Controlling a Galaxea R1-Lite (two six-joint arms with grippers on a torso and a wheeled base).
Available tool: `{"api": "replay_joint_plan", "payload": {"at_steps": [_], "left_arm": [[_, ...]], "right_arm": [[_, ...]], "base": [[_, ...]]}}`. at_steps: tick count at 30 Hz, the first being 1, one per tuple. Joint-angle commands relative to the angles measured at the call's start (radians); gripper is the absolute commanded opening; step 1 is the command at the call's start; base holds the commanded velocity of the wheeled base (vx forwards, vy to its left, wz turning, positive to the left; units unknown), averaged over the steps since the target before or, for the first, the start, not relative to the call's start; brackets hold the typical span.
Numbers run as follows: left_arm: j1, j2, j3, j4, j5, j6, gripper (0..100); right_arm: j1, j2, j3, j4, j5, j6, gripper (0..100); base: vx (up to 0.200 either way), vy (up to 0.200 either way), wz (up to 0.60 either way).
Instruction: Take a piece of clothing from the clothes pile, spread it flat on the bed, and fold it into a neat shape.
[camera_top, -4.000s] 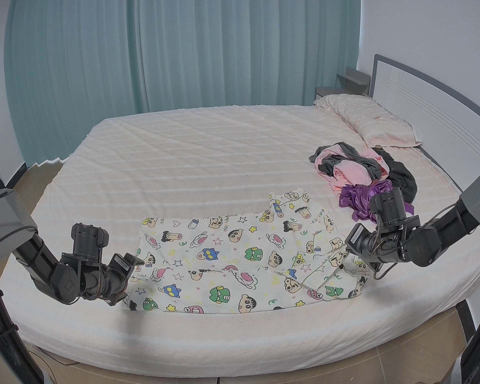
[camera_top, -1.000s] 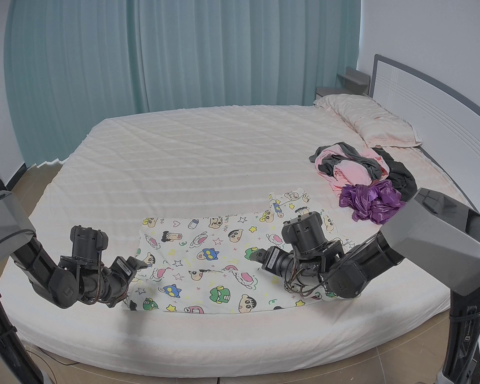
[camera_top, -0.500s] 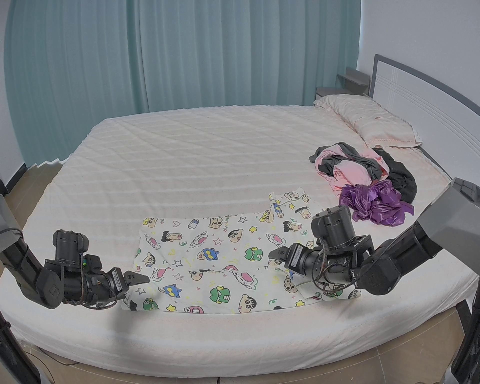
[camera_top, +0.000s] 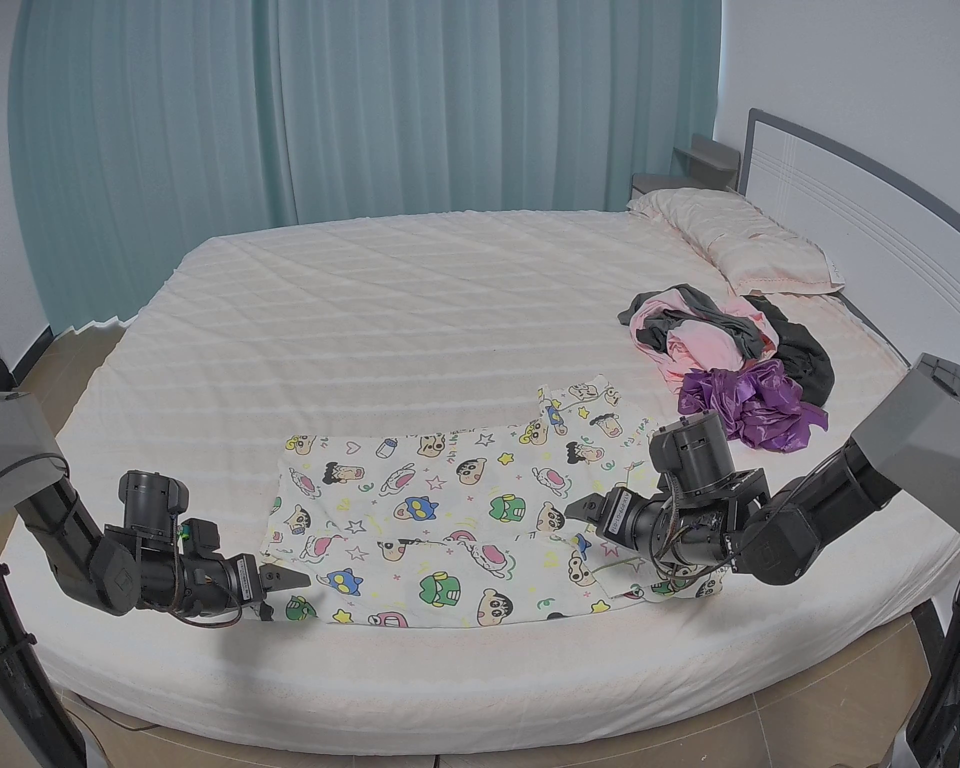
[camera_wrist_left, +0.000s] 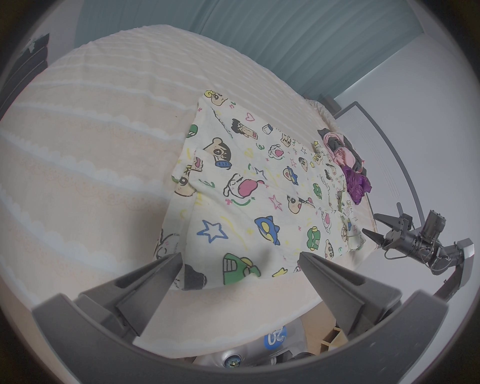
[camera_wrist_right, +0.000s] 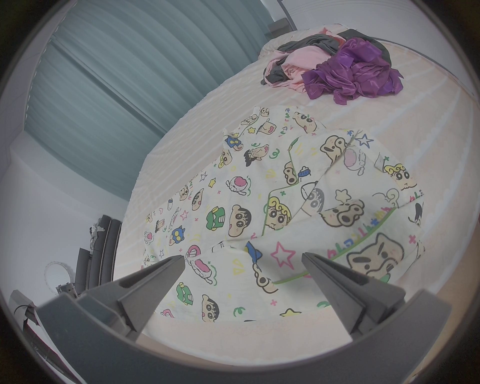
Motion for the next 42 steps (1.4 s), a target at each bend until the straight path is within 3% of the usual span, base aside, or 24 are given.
{"api": "replay_joint_plan", "payload": {"at_steps": [1, 7, 8, 19, 35, 42], "left_arm": [[0.000, 0.044, -0.007, -0.001, 0.001, 0.001, 100], [0.000, 0.044, -0.019, 0.000, 0.004, 0.001, 100], [0.000, 0.045, -0.019, 0.000, 0.005, 0.001, 0], [0.000, 0.064, 0.009, 0.002, 0.060, 0.003, 0], [0.030, -0.024, 0.102, 0.003, 0.068, 0.004, 0], [0.089, -0.037, 0.137, 0.006, 0.088, 0.093, 0]], "right_arm": [[0.000, -0.003, 0.001, 0.000, 0.000, 0.000, 100], [-0.011, 0.000, 0.001, -0.001, 0.000, 0.000, 100], [-0.018, 0.003, 0.001, -0.001, 0.000, 0.000, 100], [-0.041, 0.006, 0.002, -0.001, 0.000, 0.000, 100], [-0.057, 0.022, 0.032, -0.001, -0.009, -0.018, 100], [-0.083, 0.023, 0.047, -0.001, -0.009, -0.038, 100]], "base": [[0.000, 0.000, 0.00], [0.000, 0.000, 0.00], [0.000, 0.000, 0.00], [0.000, 0.000, 0.00], [0.000, 0.000, 0.00], [0.000, 0.000, 0.00]]}}
